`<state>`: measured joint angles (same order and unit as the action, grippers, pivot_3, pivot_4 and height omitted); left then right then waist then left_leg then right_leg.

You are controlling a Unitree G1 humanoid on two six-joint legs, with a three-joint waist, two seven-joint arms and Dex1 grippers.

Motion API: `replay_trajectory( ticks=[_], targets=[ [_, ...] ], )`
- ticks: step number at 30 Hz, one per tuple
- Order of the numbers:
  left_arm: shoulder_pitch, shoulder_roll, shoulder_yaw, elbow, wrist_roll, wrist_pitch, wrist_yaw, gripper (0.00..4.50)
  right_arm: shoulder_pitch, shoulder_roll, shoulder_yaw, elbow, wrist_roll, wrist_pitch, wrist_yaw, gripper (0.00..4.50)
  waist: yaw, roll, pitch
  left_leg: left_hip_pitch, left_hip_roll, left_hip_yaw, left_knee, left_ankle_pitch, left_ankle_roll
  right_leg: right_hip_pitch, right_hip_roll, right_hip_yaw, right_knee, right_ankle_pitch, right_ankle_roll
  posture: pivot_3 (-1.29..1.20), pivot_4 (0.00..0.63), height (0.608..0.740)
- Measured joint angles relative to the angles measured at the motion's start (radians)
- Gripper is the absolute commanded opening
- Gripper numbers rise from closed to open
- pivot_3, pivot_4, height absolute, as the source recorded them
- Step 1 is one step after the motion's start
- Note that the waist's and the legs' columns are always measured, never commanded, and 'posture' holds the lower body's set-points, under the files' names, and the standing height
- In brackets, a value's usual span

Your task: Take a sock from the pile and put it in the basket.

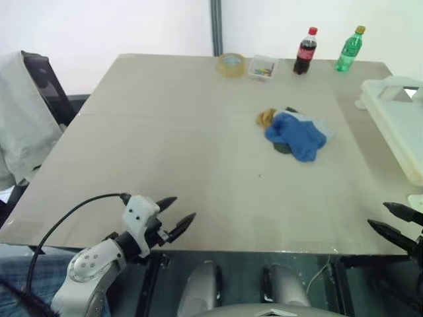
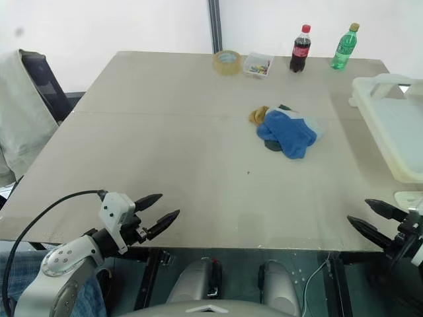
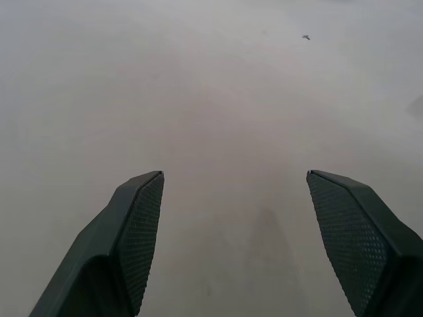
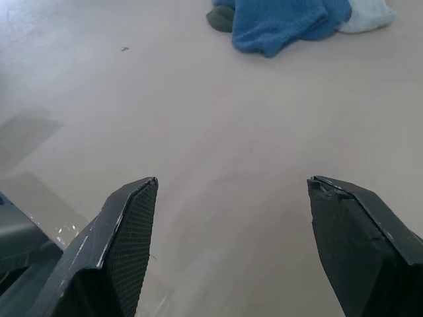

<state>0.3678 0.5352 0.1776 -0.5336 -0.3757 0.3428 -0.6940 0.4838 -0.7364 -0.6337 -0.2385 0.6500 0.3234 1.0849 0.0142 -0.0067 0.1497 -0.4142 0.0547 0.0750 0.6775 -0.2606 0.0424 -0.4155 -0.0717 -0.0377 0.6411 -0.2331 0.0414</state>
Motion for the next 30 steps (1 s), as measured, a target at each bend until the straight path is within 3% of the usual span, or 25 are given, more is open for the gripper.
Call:
replay_trajectory(
  ticks=[7, 25, 30],
  targets=[
    [0.028, 0.007, 0.013, -0.089, -0.042, 0.033, 0.022, 3.7, -0.094, -0.041, 0.049, 0.068, -0.026, -0.008, 0.04, 3.69, 0.002, -0.003, 0.002, 0.0, 0.0, 0.002, -0.002, -0.001, 0.001, -0.001, 0.001, 0.002, -0.001, 0.002, -0.004, 0.0, 0.15, 0.74],
    [0.041, 0.02, 0.013, -0.092, -0.037, 0.02, 0.039, 3.7, -0.128, -0.04, 0.086, 0.094, -0.062, -0.011, 0.034, 3.69, 0.001, -0.003, 0.002, 0.001, 0.0, 0.003, -0.002, 0.0, 0.001, -0.001, 0.002, 0.003, 0.0, 0.001, -0.002, 0.0, 0.15, 0.74],
    [0.041, 0.04, 0.016, -0.092, -0.06, 0.016, 0.004, 3.7, -0.191, -0.038, 0.135, 0.095, -0.121, -0.006, -0.041, 3.69, -0.002, -0.004, 0.002, 0.001, 0.0, 0.004, -0.001, 0.0, 0.001, -0.001, 0.002, 0.003, 0.0, 0.001, -0.002, 0.0, 0.15, 0.74]
  ],
)
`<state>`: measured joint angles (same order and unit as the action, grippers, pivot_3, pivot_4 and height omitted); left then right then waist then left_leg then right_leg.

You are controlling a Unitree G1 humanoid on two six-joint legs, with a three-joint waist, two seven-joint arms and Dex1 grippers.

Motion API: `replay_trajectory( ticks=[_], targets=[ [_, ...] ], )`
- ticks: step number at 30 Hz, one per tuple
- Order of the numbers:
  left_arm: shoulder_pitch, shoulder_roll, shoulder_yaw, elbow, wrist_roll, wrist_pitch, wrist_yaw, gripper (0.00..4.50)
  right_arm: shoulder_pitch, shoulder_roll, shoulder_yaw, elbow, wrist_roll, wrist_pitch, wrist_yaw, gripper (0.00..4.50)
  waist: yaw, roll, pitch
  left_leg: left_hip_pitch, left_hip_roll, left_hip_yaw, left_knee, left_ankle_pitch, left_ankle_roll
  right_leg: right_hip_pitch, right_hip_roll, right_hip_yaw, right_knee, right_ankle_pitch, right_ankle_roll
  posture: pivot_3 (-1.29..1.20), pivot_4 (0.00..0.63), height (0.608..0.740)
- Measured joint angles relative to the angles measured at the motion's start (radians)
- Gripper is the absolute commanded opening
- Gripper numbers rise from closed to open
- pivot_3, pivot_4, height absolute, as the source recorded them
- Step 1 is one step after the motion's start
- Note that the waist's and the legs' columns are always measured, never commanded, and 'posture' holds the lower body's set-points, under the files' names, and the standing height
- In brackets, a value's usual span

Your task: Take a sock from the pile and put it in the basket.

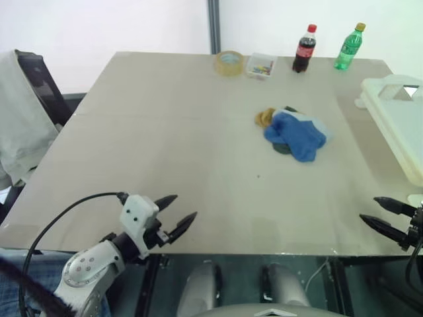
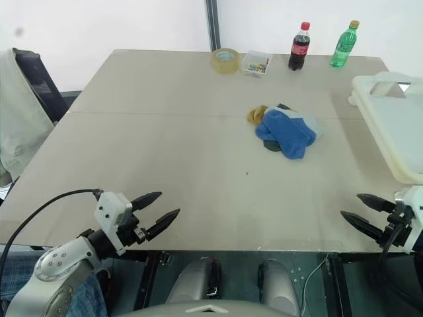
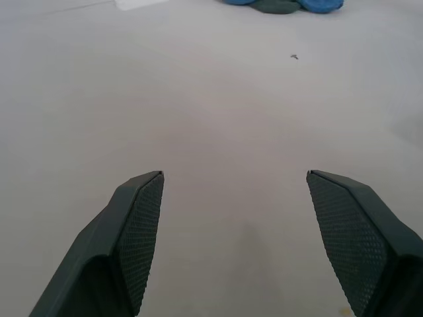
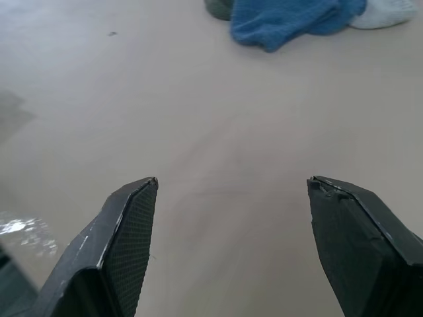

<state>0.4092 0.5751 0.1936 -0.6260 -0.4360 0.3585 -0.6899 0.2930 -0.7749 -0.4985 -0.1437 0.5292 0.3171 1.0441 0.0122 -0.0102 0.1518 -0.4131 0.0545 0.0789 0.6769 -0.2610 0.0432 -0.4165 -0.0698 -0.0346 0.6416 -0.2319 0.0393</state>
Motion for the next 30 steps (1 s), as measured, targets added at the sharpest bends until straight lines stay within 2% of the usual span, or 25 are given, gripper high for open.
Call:
replay_trajectory(
  ticks=[2, 6, 10, 13, 17, 20, 26, 30],
  targets=[
    [0.003, 0.039, 0.036, 0.001, -0.05, -0.021, -0.081, 3.7, -0.077, 0.013, 0.045, 0.005, -0.031, 0.024, -0.074, 3.69, -0.004, -0.001, 0.0, 0.0, 0.001, 0.001, 0.001, 0.0, 0.0, -0.001, 0.001, 0.001, 0.001, 0.0, 0.0, 0.0, 0.15, 0.74],
    [-0.023, 0.104, 0.151, 0.002, -0.203, -0.039, -0.229, 3.7, -0.273, 0.109, 0.157, 0.03, -0.069, 0.077, -0.224, 3.69, -0.007, 0.0, 0.0, 0.0, 0.001, 0.001, 0.001, 0.0, 0.0, -0.002, 0.002, 0.001, 0.002, 0.002, -0.003, 0.0, 0.15, 0.74],
    [-0.061, 0.132, 0.17, 0.05, -0.224, -0.052, -0.286, 3.7, -0.437, 0.278, 0.23, 0.126, -0.078, 0.12, -0.359, 3.69, -0.001, 0.001, 0.001, -0.002, -0.001, 0.001, 0.001, 0.0, 0.0, -0.002, 0.003, 0.001, 0.001, 0.002, -0.003, 0.0, 0.15, 0.74],
    [-0.085, 0.134, 0.186, 0.081, -0.216, -0.072, -0.291, 3.7, -0.52, 0.352, 0.263, 0.203, -0.09, 0.137, -0.424, 3.69, 0.002, 0.001, 0.001, -0.002, -0.001, 0.002, 0.001, 0.0, 0.0, -0.002, 0.003, 0.002, 0.001, 0.002, -0.003, 0.0, 0.15, 0.74],
    [-0.093, 0.13, 0.181, 0.088, -0.201, -0.083, -0.289, 3.7, -0.559, 0.383, 0.284, 0.274, -0.096, 0.112, -0.439, 3.69, 0.002, 0.001, 0.001, -0.002, -0.001, 0.003, 0.001, 0.0, 0.0, -0.002, 0.002, 0.002, 0.001, 0.002, -0.003, 0.0, 0.15, 0.74],
    [-0.094, 0.117, 0.166, 0.087, -0.196, -0.083, -0.278, 3.7, -0.58, 0.405, 0.283, 0.313, -0.087, 0.089, -0.437, 2.94, -0.003, 0.001, 0.001, -0.001, -0.001, 0.003, 0.001, 0.0, 0.0, -0.002, 0.003, 0.003, 0.002, 0.003, -0.003, 0.0, 0.15, 0.74],
    [-0.095, 0.113, 0.16, 0.087, -0.188, -0.084, -0.263, 3.7, -0.597, 0.407, 0.288, 0.364, -0.09, 0.05, -0.418, 0.06, -0.014, 0.001, 0.001, 0.0, 0.001, 0.003, 0.001, 0.0, 0.0, -0.002, 0.005, 0.003, 0.003, 0.003, -0.002, 0.0, 0.15, 0.74],
    [-0.101, 0.112, 0.159, 0.087, -0.181, -0.085, -0.257, 3.7, -0.618, 0.407, 0.308, 0.393, -0.121, 0.025, -0.412, 0.06, -0.023, 0.001, 0.001, 0.0, 0.001, 0.003, 0.001, 0.0, 0.0, -0.002, 0.005, 0.004, 0.003, 0.003, -0.002, 0.0, 0.15, 0.74]
  ],
)
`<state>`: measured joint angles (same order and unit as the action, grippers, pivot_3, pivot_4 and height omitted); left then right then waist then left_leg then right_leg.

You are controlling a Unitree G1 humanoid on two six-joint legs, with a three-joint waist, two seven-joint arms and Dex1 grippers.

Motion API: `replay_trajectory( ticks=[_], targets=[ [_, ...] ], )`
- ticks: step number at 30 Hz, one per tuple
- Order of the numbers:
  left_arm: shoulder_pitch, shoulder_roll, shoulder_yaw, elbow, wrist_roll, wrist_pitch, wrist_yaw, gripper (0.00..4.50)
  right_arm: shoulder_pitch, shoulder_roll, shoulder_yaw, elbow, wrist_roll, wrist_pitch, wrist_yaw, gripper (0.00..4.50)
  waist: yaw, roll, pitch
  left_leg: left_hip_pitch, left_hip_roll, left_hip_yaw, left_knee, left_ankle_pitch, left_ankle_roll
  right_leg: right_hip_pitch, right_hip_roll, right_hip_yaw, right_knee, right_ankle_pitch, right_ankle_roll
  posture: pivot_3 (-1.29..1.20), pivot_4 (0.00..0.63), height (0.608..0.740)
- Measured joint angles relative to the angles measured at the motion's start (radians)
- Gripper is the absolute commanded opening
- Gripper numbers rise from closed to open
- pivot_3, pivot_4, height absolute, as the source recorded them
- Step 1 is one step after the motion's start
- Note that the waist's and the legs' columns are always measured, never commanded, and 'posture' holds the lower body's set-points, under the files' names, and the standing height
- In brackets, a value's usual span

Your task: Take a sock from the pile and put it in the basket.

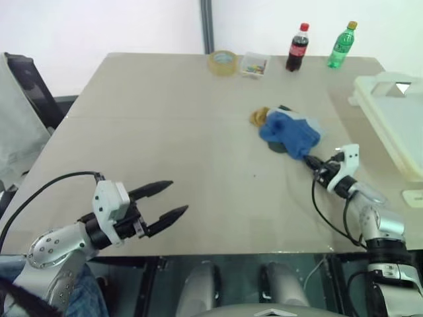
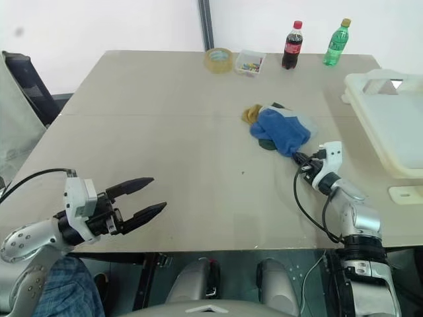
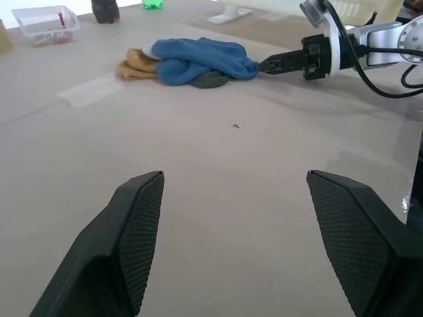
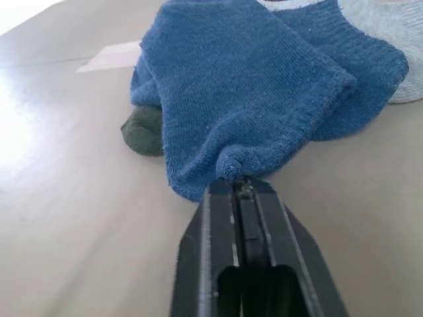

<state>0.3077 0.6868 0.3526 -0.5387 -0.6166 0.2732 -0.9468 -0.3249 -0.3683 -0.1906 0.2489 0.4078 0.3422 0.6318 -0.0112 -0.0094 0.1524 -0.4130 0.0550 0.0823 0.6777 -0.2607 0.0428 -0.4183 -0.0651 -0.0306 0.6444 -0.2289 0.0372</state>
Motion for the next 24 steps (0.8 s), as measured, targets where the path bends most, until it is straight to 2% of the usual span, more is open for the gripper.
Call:
replay_trajectory(
  ticks=[7, 12, 18, 21, 24],
  targets=[
    [0.002, -0.008, -0.004, 0.0, 0.01, -0.003, 0.011, 3.7, 0.005, -0.005, 0.023, 0.004, -0.033, -0.044, 0.031, 0.06, -0.002, 0.0, 0.0, 0.0, 0.0, 0.0, 0.0, 0.0, 0.0, 0.0, 0.0, 0.0, 0.0, 0.0, 0.0, 0.0, 0.15, 0.74],
    [0.009, -0.012, -0.012, 0.0, 0.027, -0.006, 0.015, 3.7, 0.12, -0.08, 0.135, -0.149, -0.031, -0.044, 0.212, 0.06, 0.0, 0.0, 0.0, 0.0, 0.001, 0.0, 0.0, 0.0, 0.0, 0.0, 0.0, 0.0, 0.0, 0.0, 0.001, 0.0, 0.15, 0.74],
    [0.005, -0.012, -0.032, 0.0, 0.03, -0.008, 0.013, 3.7, 0.197, -0.303, 0.298, -0.275, -0.13, -0.195, 0.462, 0.06, 0.002, -0.001, -0.001, 0.002, 0.0, 0.0, 0.0, 0.0, 0.0, 0.001, -0.001, 0.0, 0.0, -0.001, -0.001, 0.0, 0.15, 0.74],
    [-0.001, -0.011, -0.043, 0.001, 0.032, -0.008, 0.012, 3.7, 0.212, -0.367, 0.323, -0.301, -0.128, -0.219, 0.551, 0.06, 0.002, -0.002, -0.001, 0.002, 0.0, 0.0, 0.0, 0.0, 0.0, 0.002, 0.0, 0.0, 0.0, -0.001, -0.001, 0.0, 0.15, 0.74],
    [-0.014, -0.011, -0.048, 0.001, 0.035, -0.008, 0.012, 3.7, 0.224, -0.484, 0.342, -0.319, -0.135, -0.241, 0.641, 0.06, 0.008, -0.002, -0.001, 0.003, 0.0, 0.0, 0.0, 0.0, 0.0, 0.003, -0.001, 0.0, -0.001, -0.001, -0.001, 0.0, 0.15, 0.74]
  ],
)
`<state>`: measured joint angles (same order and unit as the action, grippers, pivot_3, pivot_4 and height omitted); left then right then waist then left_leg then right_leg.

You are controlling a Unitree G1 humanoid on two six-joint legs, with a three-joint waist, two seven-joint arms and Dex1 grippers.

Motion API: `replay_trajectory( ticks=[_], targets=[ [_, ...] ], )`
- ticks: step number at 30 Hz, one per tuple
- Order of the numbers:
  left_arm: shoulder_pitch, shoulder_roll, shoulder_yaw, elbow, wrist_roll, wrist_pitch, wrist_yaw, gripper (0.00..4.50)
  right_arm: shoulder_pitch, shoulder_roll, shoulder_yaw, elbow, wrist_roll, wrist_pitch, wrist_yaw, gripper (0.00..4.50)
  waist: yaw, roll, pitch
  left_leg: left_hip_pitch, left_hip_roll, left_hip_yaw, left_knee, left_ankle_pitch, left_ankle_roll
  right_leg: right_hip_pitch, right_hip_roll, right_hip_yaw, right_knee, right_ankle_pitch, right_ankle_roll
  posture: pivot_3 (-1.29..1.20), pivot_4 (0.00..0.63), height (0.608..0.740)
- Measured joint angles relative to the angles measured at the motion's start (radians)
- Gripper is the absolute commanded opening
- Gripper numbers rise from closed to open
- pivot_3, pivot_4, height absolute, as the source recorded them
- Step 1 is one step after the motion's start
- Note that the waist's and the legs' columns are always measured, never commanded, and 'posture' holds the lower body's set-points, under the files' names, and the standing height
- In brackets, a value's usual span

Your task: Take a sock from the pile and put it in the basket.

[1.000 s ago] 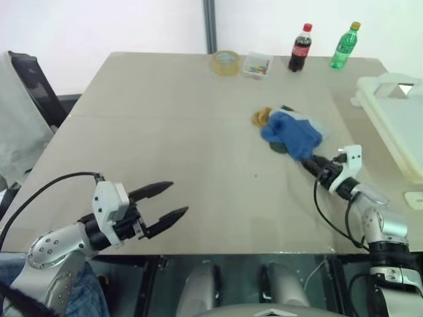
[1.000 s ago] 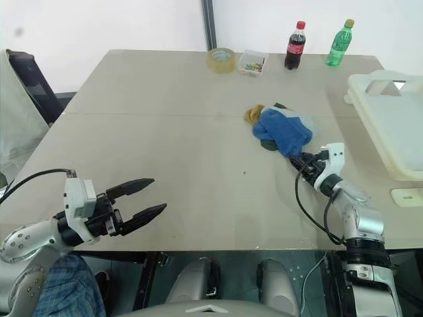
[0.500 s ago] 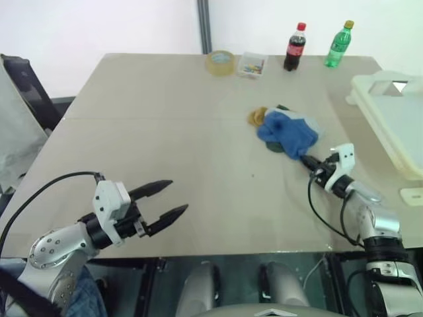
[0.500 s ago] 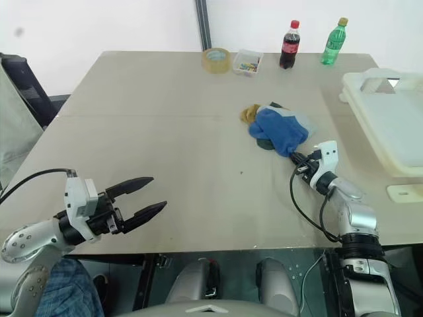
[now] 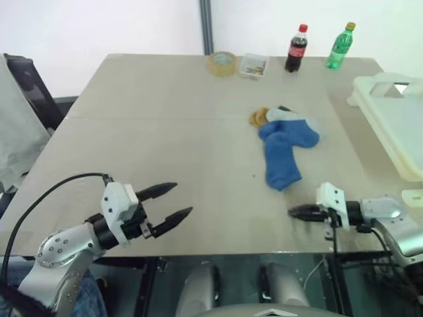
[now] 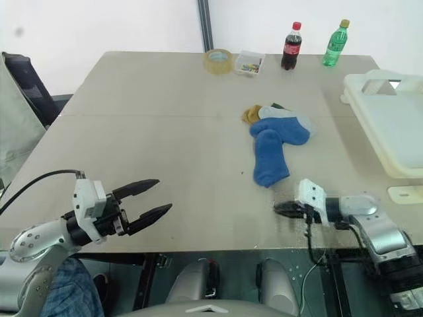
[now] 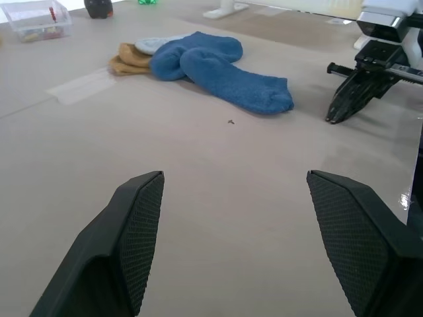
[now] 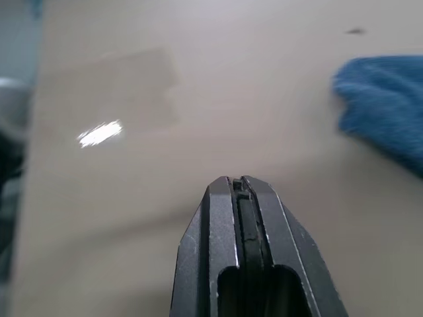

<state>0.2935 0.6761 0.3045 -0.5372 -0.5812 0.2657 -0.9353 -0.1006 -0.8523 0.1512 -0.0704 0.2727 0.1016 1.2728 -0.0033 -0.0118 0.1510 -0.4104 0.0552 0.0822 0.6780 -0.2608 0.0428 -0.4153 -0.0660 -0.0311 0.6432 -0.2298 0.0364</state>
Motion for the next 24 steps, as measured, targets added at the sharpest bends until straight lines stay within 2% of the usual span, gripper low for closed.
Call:
replay_trajectory(
  ticks=[3, 6, 7, 8, 9, 10, 14, 18, 24],
  targets=[
    [-0.002, 0.0, -0.001, 0.0, 0.002, 0.0, 0.0, 3.7, -0.01, -0.067, 0.005, 0.019, -0.033, -0.048, 0.033, 0.06, 0.009, -0.004, -0.003, 0.001, 0.0, -0.001, 0.0, 0.0, 0.0, 0.002, 0.0, -0.001, -0.001, 0.0, 0.0, 0.0, 0.15, 0.74],
    [-0.002, -0.001, -0.008, 0.003, 0.007, 0.0, 0.001, 3.7, -0.07, 0.056, -0.033, 0.119, -0.044, -0.018, -0.106, 0.06, 0.009, -0.015, -0.005, 0.006, 0.002, 0.002, 0.0, 0.0, 0.0, 0.004, 0.0, 0.0, -0.001, 0.0, 0.0, 0.0, 0.15, 0.74],
    [-0.005, -0.002, -0.017, 0.003, 0.008, 0.0, 0.001, 3.7, -0.082, 0.085, -0.049, 0.142, -0.037, 0.005, -0.143, 0.06, 0.009, -0.014, -0.005, 0.006, 0.002, 0.003, 0.001, 0.0, 0.0, 0.004, 0.0, 0.0, -0.001, 0.0, 0.0, 0.0, 0.15, 0.74],
    [-0.003, -0.003, -0.023, 0.003, 0.01, 0.0, 0.001, 3.7, -0.084, 0.118, -0.074, 0.142, -0.008, 0.059, -0.178, 0.6, 0.009, -0.011, -0.003, 0.007, 0.003, 0.003, 0.001, 0.0, 0.0, 0.004, -0.003, 0.001, 0.0, 0.0, 0.0, 0.0, 0.15, 0.74],
    [-0.002, -0.004, -0.03, 0.003, 0.011, -0.001, 0.002, 3.7, -0.081, 0.153, -0.095, 0.141, 0.025, 0.119, -0.213, 0.87, 0.011, -0.01, -0.002, 0.007, 0.003, 0.004, 0.001, 0.0, 0.0, 0.004, -0.004, 0.002, 0.001, 0.001, 0.0, 0.0, 0.15, 0.74],
    [-0.002, -0.005, -0.034, 0.003, 0.012, -0.001, 0.002, 3.7, -0.077, 0.174, -0.106, 0.129, 0.054, 0.164, -0.233, 1.41, 0.012, -0.009, -0.001, 0.007, 0.003, 0.005, 0.001, 0.0, 0.0, 0.004, -0.004, 0.002, 0.001, 0.001, -0.001, 0.0, 0.15, 0.74],
    [-0.002, -0.004, -0.039, 0.004, 0.022, -0.005, 0.003, 3.7, -0.023, 0.214, -0.129, -0.001, 0.121, 0.309, -0.307, 3.35, 0.017, -0.008, -0.001, 0.007, 0.003, 0.004, -0.001, 0.0, 0.0, 0.003, -0.004, 0.002, 0.0, 0.002, -0.003, 0.0, 0.15, 0.74],
    [-0.011, -0.001, -0.041, 0.005, 0.028, -0.006, 0.0, 3.7, 0.041, 0.259, -0.172, -0.128, 0.198, 0.463, -0.406, 3.35, 0.017, -0.008, -0.001, 0.006, 0.002, 0.005, -0.005, 0.0, 0.0, 0.002, -0.004, 0.002, -0.001, 0.002, -0.003, 0.0, 0.15, 0.74],
    [-0.027, 0.004, -0.054, 0.011, 0.03, -0.006, -0.016, 3.7, 0.032, 0.366, -0.219, -0.207, 0.296, 0.662, -0.571, 3.35, 0.012, -0.008, -0.001, 0.007, 0.003, 0.005, -0.005, 0.0, 0.0, 0.002, -0.003, 0.002, -0.001, 0.002, -0.003, 0.0, 0.15, 0.74]
  ],
)
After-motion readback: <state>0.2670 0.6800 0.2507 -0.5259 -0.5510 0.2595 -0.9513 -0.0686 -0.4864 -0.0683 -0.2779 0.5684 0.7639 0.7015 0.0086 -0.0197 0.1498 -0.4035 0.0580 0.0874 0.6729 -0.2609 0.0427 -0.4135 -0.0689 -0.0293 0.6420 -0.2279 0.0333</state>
